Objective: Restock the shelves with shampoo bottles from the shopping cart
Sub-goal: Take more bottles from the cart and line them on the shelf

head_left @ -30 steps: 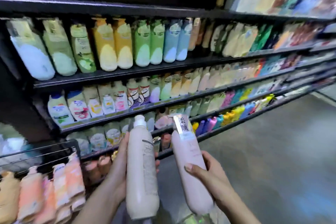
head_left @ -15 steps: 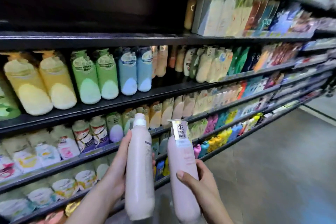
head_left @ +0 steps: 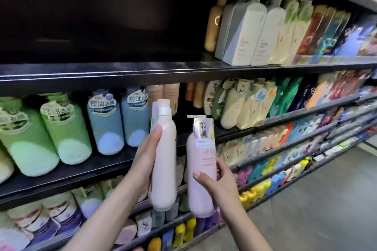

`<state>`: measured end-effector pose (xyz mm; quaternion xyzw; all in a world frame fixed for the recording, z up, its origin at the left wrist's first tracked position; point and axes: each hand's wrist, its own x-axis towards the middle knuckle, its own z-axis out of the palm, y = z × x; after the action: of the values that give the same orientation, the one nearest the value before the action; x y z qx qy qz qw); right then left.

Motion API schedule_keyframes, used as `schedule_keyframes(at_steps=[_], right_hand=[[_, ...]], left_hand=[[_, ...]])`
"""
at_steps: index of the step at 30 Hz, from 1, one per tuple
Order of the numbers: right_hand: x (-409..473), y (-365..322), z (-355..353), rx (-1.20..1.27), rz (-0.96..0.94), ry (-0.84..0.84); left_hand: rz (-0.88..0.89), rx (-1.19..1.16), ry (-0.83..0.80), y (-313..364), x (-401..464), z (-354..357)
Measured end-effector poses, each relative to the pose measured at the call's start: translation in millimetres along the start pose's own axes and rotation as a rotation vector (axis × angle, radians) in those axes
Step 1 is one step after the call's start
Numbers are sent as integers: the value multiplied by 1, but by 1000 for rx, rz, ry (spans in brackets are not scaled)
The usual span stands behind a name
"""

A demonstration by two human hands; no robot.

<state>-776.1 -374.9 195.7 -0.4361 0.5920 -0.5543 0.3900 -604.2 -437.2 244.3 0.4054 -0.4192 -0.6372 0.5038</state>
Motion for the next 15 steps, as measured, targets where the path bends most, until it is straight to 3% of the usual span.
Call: schedule_keyframes(at_steps=[6,10,15], right_hand=[[102,1,-4,9,-57,-100],[154,3,-5,5,-86,-149],[204,2,-1,-25,-130,-265]], left_hand=[[156,106,190,-7,71,36],[176,294,324,-8,113,42],[230,392,374,-11,141,44]])
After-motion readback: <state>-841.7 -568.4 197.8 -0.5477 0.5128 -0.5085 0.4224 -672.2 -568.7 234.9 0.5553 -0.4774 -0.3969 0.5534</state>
